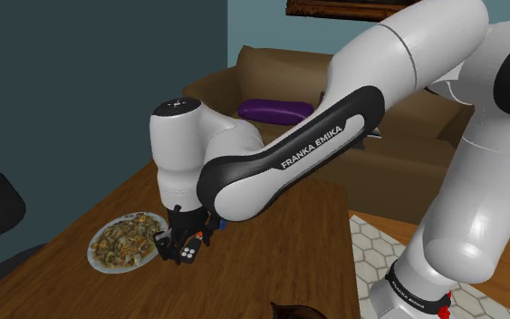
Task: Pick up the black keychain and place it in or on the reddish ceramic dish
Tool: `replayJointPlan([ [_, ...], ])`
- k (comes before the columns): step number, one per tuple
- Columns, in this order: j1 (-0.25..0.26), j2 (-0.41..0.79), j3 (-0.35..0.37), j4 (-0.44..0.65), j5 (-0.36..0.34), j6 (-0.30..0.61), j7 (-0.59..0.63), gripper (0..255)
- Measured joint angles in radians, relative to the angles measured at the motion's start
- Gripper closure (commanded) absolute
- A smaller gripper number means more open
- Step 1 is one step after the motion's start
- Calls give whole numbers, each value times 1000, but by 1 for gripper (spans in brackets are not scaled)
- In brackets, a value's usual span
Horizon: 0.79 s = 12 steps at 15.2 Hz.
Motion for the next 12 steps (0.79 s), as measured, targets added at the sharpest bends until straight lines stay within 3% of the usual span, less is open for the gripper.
replayJointPlan([
  [12,-16,-83,8,93,75,-151,-54,255],
])
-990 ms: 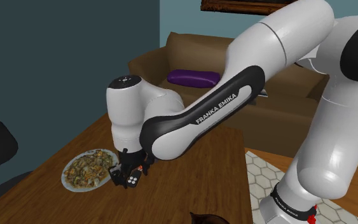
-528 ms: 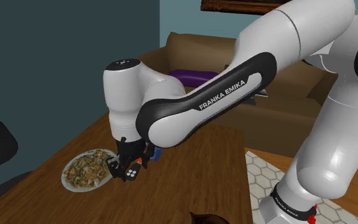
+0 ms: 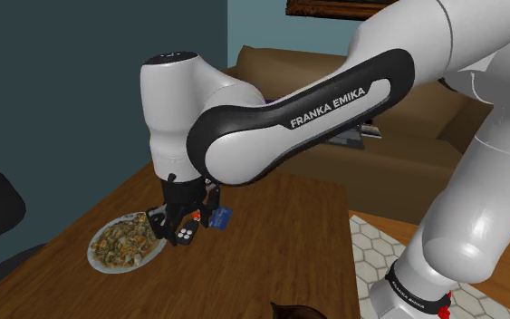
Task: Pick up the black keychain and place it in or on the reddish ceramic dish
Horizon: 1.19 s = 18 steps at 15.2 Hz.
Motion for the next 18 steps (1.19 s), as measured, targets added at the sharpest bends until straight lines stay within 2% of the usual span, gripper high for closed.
replayJointPlan([
  [4,-2,-36,1,10,28,-36,-14,255],
  [8,17,-185,5,-104,141,-33,-43,255],
  [11,59,-325,-12,-201,242,-47,-74,255],
  [18,191,-568,-39,-366,396,-98,-67,255],
])
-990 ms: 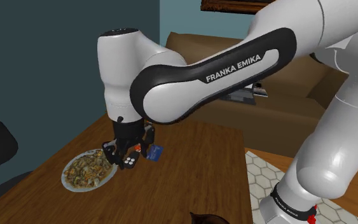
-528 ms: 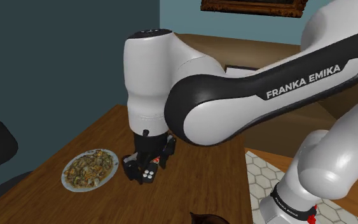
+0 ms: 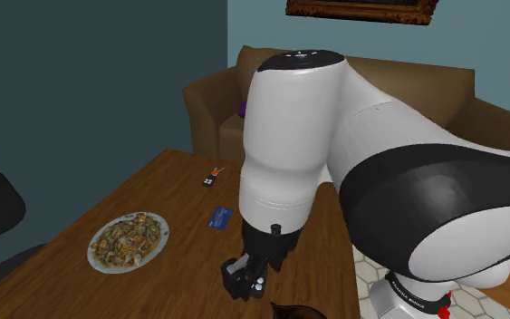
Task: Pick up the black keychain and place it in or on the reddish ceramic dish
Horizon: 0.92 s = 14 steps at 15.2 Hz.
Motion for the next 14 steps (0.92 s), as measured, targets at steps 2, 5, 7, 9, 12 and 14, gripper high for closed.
replayJointPlan([
  [2,44,-69,-10,-32,35,-33,12,255],
  [5,112,-167,-18,-85,85,-74,37,255],
  [7,157,-225,-13,-115,116,-99,65,255],
  [9,175,-241,-1,-140,134,-88,76,255],
  [12,178,-236,16,-174,148,-49,73,255],
  [14,179,-228,32,-192,158,-22,74,255],
])
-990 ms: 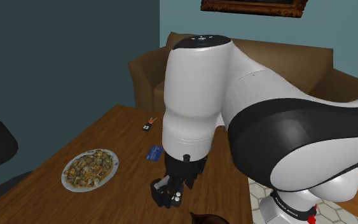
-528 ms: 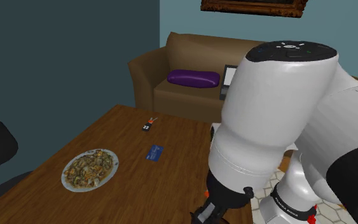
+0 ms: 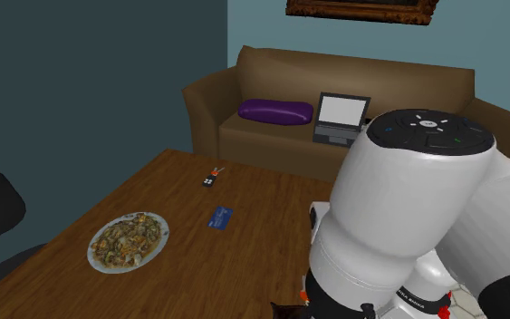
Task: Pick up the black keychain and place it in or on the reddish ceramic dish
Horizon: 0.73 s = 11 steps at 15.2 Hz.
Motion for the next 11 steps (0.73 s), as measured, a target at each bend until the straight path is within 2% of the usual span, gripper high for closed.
replayJointPlan([
  [8,-4,46,64,-74,38,122,-5,255],
  [11,-6,53,71,-79,41,136,-5,255],
])
